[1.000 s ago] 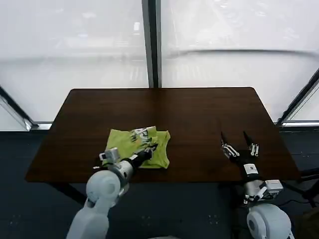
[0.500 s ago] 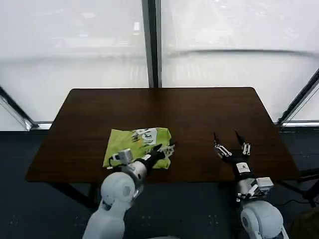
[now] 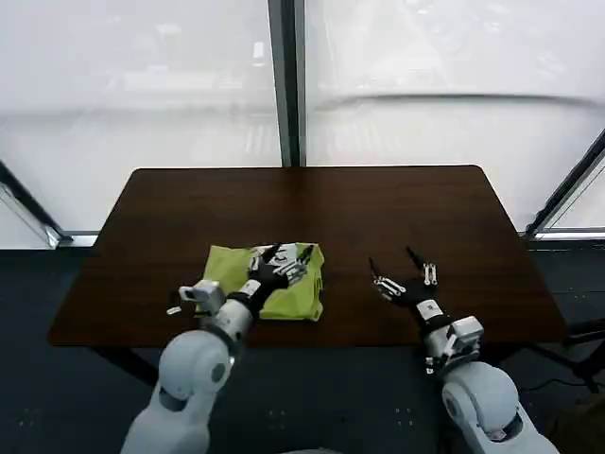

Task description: Fold and organize the clothes.

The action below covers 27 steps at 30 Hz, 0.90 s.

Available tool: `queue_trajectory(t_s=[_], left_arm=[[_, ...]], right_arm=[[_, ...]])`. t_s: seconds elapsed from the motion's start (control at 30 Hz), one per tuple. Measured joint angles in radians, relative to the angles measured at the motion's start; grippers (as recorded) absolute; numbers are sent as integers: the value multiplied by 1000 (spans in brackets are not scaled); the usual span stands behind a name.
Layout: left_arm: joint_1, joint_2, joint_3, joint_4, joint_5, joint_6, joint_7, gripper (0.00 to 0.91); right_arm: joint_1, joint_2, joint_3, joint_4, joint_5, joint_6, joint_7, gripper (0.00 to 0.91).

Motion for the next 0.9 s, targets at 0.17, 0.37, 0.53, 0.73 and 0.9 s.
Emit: queue_trajectory(t_s=[0.17,0.37,0.53,0.73,0.9], left_arm=[[9,48,-31,-67,103,-78,69,878],[34,178,-131,-87,122,-150,108,878],[56,312,-232,-60,100,-186,114,878],[59,401,-323,-7,132,-222,116,878],[69,419,-359,4,133,-223,112,878]], right_arm=[[42,-64,-52,-8,21,-57,10,878],[100,-127,-143,-28,-12,-103,22,878],[117,-137,-204,-43,-42,-127,29,878],[139,-136,-265,-54,-56,-210,47,878],[182,-110,-326,-83,-39,-266,60,878]])
